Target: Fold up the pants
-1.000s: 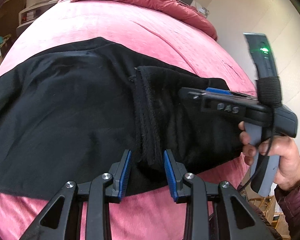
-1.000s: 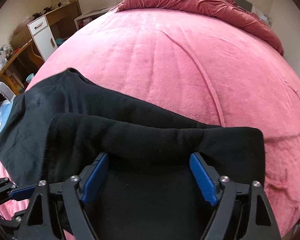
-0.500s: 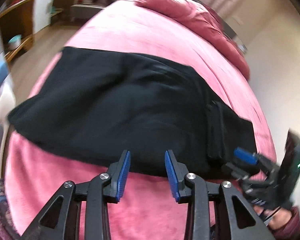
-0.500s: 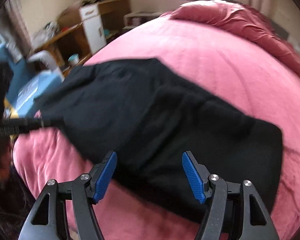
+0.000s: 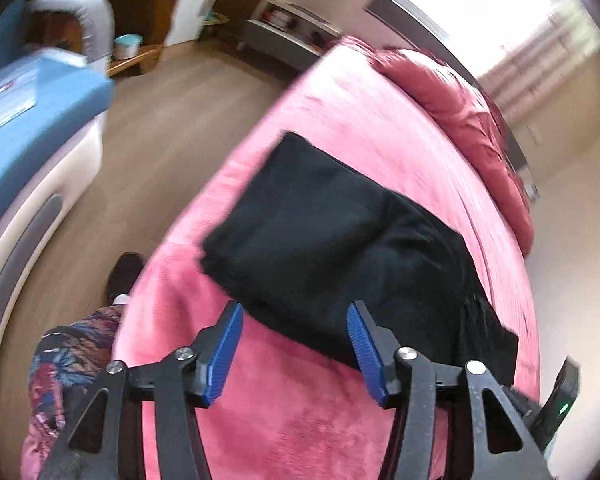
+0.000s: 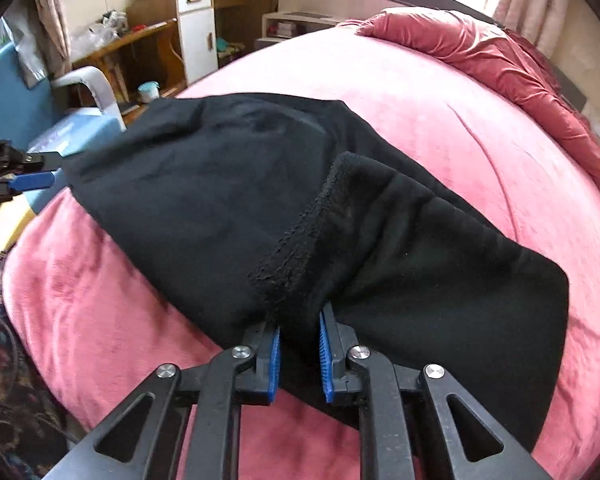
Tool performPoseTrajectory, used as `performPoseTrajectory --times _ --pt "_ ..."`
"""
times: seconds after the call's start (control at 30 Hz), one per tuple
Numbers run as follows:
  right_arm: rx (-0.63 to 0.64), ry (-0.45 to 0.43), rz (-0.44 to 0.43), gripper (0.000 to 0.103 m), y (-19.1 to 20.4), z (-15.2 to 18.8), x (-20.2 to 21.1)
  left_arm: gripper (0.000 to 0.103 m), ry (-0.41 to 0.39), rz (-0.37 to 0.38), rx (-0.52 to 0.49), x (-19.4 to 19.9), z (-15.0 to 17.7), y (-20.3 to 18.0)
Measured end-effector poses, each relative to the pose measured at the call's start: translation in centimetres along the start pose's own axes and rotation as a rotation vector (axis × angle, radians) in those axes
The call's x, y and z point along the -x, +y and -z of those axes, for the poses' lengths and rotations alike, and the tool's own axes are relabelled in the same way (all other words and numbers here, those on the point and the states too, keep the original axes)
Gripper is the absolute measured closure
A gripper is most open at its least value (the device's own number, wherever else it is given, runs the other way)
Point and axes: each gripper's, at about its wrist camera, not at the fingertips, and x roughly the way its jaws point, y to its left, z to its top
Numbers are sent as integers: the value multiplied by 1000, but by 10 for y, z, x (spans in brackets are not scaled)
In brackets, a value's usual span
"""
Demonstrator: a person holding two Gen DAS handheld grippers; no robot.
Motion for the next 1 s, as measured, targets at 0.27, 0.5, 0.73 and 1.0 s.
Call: performPoseTrajectory --times 0.27,0.5,0.73,1.0 --pt "-8 23 -1 42 2 8 -10 42 16 22 140 0 -14 37" --pt "-39 -59 -20 14 6 6 16 44 76 72 251 -31 -26 45" --pt "-198 -95 97 9 -17 12 21 55 119 47 305 -53 -34 49" --pt "-434 -46 6 24 -53 26 6 80 70 32 227 -52 -37 40"
